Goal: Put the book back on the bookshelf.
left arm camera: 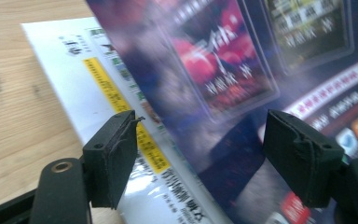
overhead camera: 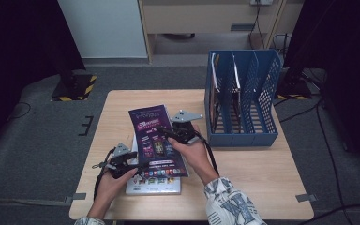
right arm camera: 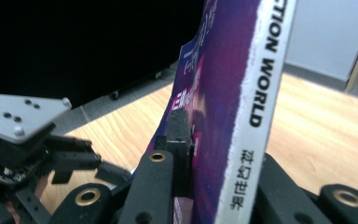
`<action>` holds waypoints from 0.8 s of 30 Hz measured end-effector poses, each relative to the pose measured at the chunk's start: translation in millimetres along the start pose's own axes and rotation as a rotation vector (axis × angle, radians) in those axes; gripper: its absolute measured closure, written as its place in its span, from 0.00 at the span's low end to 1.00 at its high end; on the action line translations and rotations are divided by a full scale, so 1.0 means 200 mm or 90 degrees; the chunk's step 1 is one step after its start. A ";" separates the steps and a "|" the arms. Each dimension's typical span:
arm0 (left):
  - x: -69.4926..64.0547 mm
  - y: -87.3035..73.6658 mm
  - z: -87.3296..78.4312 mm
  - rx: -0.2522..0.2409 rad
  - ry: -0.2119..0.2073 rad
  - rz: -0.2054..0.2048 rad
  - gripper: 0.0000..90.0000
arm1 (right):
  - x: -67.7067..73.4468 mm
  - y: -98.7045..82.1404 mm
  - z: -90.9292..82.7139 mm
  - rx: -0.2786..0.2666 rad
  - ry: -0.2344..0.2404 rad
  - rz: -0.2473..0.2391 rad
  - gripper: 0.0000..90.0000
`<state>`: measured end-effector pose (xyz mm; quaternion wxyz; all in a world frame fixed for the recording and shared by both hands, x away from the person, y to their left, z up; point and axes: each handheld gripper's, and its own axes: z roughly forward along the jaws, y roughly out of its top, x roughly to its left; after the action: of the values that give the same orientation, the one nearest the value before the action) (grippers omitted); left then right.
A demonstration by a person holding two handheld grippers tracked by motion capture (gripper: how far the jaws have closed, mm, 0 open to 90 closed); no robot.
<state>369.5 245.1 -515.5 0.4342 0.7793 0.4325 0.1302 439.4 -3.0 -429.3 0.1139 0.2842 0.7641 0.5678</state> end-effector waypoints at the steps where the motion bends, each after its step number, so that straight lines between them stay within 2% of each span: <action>1: 0.00 0.00 0.00 0.004 -0.007 0.006 0.28 | 0.00 0.00 0.00 -0.006 0.002 -0.004 0.90; 6: -0.02 0.00 0.01 0.009 -0.024 0.016 0.30 | 0.02 0.03 -0.02 -0.035 0.014 -0.021 0.90; 11: -0.01 0.01 0.01 0.002 -0.035 0.008 0.36 | 0.04 0.05 -0.04 -0.063 0.029 -0.013 0.91; 15: 0.01 0.01 -0.02 -0.017 -0.021 0.000 0.47 | 0.06 0.07 -0.05 -0.083 0.038 -0.017 0.92; 20: 0.02 0.02 -0.05 -0.018 -0.020 -0.011 0.60 | 0.07 0.07 -0.05 -0.085 0.044 -0.028 0.91; 24: 0.03 0.03 -0.06 -0.017 -0.013 -0.016 0.70 | 0.08 0.06 -0.05 -0.087 0.049 -0.024 0.91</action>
<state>368.8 254.6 -504.0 0.4508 0.7694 0.4357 0.1225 425.3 -0.3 -412.8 0.1141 0.2393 0.7324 0.6272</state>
